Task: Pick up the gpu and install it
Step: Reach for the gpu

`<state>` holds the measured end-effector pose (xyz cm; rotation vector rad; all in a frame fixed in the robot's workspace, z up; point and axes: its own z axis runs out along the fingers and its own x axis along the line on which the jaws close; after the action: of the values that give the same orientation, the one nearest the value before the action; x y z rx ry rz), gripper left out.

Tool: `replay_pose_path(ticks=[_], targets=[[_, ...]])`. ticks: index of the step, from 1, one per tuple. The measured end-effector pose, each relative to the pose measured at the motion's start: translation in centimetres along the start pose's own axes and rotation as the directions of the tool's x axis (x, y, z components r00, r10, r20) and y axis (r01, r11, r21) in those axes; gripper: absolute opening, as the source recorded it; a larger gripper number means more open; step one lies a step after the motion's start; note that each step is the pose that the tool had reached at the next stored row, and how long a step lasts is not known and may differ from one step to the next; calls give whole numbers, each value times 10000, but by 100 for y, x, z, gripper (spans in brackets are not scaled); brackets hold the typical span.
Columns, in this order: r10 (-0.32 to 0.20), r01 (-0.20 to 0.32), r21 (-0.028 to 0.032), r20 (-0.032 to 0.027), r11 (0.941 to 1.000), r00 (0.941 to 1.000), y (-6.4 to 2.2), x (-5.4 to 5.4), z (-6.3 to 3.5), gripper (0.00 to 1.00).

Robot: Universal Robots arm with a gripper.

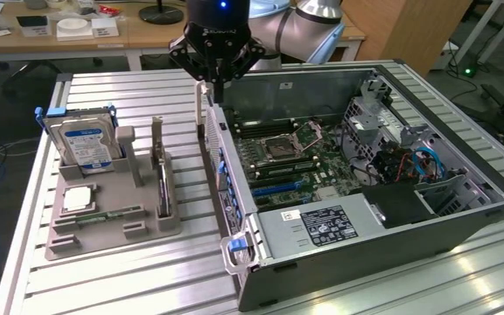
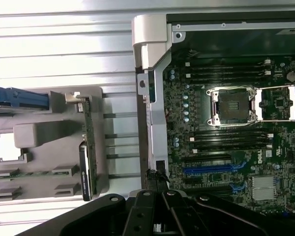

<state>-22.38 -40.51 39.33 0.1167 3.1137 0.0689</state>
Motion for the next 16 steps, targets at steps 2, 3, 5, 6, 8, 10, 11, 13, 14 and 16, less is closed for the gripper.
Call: replay_pose_path(ticks=[2,3,5,6,8,10,11,13,14,16], targets=[[0,0,1,0,10000,10000,-3,17,-1,10],[0,0,0,0,10000,10000,-5,26,-1,10],[0,0,0,0,10000,10000,-9,45,-2,10],[0,0,1,0,10000,10000,-10,54,-2,10],[-1,1,0,0,10000,10000,-14,72,-2,10],[-1,1,0,0,10000,10000,-18,94,-3,10],[-1,1,0,0,10000,10000,-20,106,-4,10],[-1,1,1,0,10000,10000,-23,129,-4,10],[0,0,1,0,10000,10000,-27,154,-5,10],[0,0,0,0,10000,10000,-30,177,-6,10]])
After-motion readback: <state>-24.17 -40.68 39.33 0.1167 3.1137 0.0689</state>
